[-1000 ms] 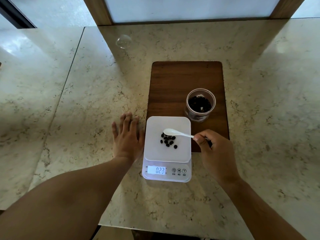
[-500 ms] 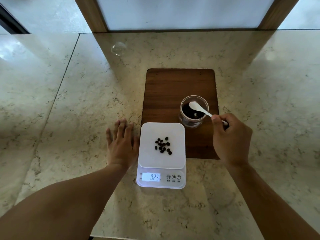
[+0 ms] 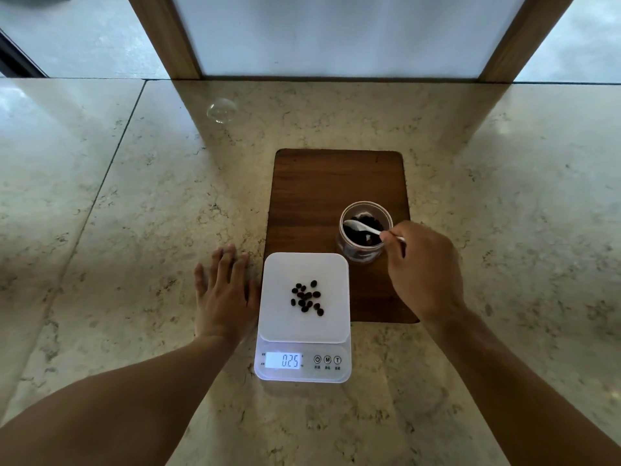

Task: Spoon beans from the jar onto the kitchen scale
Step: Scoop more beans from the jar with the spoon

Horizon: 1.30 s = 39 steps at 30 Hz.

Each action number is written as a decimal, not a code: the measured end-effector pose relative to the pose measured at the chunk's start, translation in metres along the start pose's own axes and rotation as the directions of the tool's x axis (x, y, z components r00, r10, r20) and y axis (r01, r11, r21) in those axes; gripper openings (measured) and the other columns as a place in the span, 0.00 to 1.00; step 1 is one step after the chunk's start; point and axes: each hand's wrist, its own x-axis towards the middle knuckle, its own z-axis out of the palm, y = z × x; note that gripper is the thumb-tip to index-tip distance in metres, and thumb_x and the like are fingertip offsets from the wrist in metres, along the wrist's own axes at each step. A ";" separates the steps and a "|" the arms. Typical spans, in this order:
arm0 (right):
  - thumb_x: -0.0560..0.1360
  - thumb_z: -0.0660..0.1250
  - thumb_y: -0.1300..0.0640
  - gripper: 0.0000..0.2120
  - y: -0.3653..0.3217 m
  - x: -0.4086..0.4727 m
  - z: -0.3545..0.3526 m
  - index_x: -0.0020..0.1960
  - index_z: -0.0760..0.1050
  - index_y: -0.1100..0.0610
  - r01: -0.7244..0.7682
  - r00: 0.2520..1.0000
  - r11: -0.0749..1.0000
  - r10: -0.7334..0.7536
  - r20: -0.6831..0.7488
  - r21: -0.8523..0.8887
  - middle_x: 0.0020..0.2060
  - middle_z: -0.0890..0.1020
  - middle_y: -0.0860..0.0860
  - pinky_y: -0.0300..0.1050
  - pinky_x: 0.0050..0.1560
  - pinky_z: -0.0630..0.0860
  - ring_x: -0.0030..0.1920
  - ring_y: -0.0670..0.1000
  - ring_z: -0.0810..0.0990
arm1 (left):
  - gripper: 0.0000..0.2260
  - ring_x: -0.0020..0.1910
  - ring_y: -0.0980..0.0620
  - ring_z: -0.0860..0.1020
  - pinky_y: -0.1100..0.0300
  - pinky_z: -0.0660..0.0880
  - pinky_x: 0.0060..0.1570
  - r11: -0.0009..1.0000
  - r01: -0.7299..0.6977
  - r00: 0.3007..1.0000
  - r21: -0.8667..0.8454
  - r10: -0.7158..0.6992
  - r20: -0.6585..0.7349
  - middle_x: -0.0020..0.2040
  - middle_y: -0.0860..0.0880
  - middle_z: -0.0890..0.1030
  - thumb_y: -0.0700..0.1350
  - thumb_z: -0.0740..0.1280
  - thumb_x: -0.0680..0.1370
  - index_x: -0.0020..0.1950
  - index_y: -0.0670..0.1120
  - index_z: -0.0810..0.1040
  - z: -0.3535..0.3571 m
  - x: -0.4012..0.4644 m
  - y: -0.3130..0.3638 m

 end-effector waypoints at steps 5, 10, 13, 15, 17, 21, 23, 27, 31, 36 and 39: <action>0.79 0.65 0.54 0.10 0.004 0.012 -0.009 0.44 0.78 0.58 -0.043 0.999 0.995 0.042 -0.014 -0.091 0.34 0.81 0.53 0.45 0.33 0.72 0.32 0.53 0.76 | 0.25 0.78 0.44 0.54 0.39 0.46 0.74 1.000 -0.009 1.000 -0.005 0.009 -0.001 0.77 0.43 0.63 0.56 0.49 0.79 0.72 0.47 0.66 -0.001 0.000 0.000; 0.80 0.63 0.52 0.12 0.002 0.008 0.001 0.45 0.78 0.58 -0.065 0.994 0.982 0.079 0.075 -0.175 0.34 0.81 0.53 0.43 0.31 0.65 0.31 0.51 0.73 | 0.26 0.78 0.45 0.53 0.40 0.45 0.75 1.000 -0.002 1.000 -0.015 0.002 0.002 0.77 0.43 0.62 0.56 0.48 0.79 0.73 0.47 0.65 -0.003 0.000 0.002; 0.80 0.63 0.50 0.13 0.001 0.008 0.005 0.46 0.79 0.59 -0.112 0.989 0.981 0.125 0.076 -0.158 0.34 0.82 0.54 0.42 0.30 0.64 0.30 0.50 0.72 | 0.26 0.79 0.45 0.52 0.40 0.45 0.75 1.000 -0.001 1.000 -0.006 0.002 0.015 0.78 0.44 0.62 0.57 0.48 0.79 0.74 0.47 0.64 -0.002 0.000 0.001; 0.80 0.63 0.50 0.14 0.001 0.009 0.006 0.47 0.80 0.59 -0.143 0.983 0.981 0.156 0.094 -0.129 0.33 0.82 0.54 0.43 0.32 0.69 0.31 0.51 0.74 | 0.26 0.79 0.46 0.52 0.40 0.45 0.75 1.000 0.001 1.000 -0.004 -0.001 0.018 0.78 0.44 0.62 0.57 0.48 0.79 0.74 0.47 0.64 -0.002 0.000 0.001; 0.80 0.63 0.50 0.14 0.001 0.010 0.006 0.46 0.80 0.60 -0.151 0.980 0.982 0.164 0.116 -0.110 0.33 0.82 0.55 0.45 0.33 0.72 0.32 0.52 0.77 | 0.26 0.79 0.46 0.53 0.40 0.45 0.75 1.000 0.004 1.000 -0.006 -0.004 0.016 0.78 0.44 0.62 0.57 0.47 0.79 0.73 0.47 0.65 -0.002 -0.001 0.001; 0.80 0.64 0.50 0.15 0.003 0.012 0.005 0.45 0.81 0.59 -0.223 0.961 0.974 0.226 0.159 -0.036 0.33 0.81 0.54 0.41 0.32 0.68 0.31 0.51 0.76 | 0.27 0.79 0.46 0.52 0.40 0.44 0.75 1.000 0.004 1.000 -0.010 -0.003 0.016 0.78 0.44 0.62 0.57 0.47 0.79 0.73 0.46 0.66 -0.004 -0.001 0.003; 0.79 0.64 0.50 0.15 0.003 0.012 0.005 0.42 0.81 0.58 -0.269 0.947 0.963 0.264 0.182 0.000 0.29 0.77 0.50 0.38 0.28 0.64 0.28 0.46 0.73 | 0.27 0.79 0.46 0.52 0.40 0.44 0.75 1.000 0.005 1.000 -0.010 -0.005 0.019 0.78 0.44 0.61 0.57 0.46 0.79 0.74 0.46 0.65 -0.005 -0.001 0.003; 0.78 0.65 0.51 0.16 0.003 0.013 0.004 0.37 0.81 0.59 -0.344 0.923 0.935 0.321 0.210 0.084 0.26 0.76 0.47 0.37 0.26 0.63 0.26 0.45 0.74 | 0.28 0.79 0.46 0.51 0.41 0.43 0.75 1.000 0.008 1.000 -0.017 -0.008 0.022 0.78 0.44 0.61 0.57 0.46 0.79 0.73 0.45 0.66 -0.007 -0.001 0.005; 0.77 0.66 0.51 0.17 0.006 0.013 -0.001 0.35 0.81 0.59 -0.406 0.899 0.904 0.370 0.235 0.133 0.21 0.74 0.48 0.37 0.24 0.62 0.21 0.46 0.71 | 0.28 0.79 0.46 0.52 0.41 0.44 0.75 1.000 0.008 1.000 -0.014 -0.008 0.021 0.78 0.44 0.61 0.57 0.46 0.79 0.73 0.46 0.66 -0.008 -0.001 0.005; 0.77 0.66 0.53 0.17 0.009 0.015 -0.004 0.34 0.82 0.61 -0.454 0.876 0.869 0.394 0.277 0.199 0.17 0.70 0.49 0.37 0.22 0.63 0.17 0.46 0.64 | 0.27 0.79 0.46 0.52 0.41 0.44 0.75 1.000 0.009 1.000 -0.014 -0.009 0.024 0.78 0.44 0.61 0.56 0.47 0.79 0.74 0.46 0.65 -0.006 -0.001 0.003; 0.77 0.67 0.53 0.16 0.010 0.017 -0.004 0.33 0.82 0.58 -0.480 0.863 0.849 0.412 0.293 0.223 0.15 0.69 0.46 0.37 0.23 0.64 0.14 0.43 0.63 | 0.26 0.79 0.46 0.52 0.40 0.45 0.75 1.000 0.008 1.000 -0.006 -0.008 0.025 0.78 0.44 0.62 0.56 0.47 0.79 0.74 0.46 0.65 -0.005 -0.001 0.003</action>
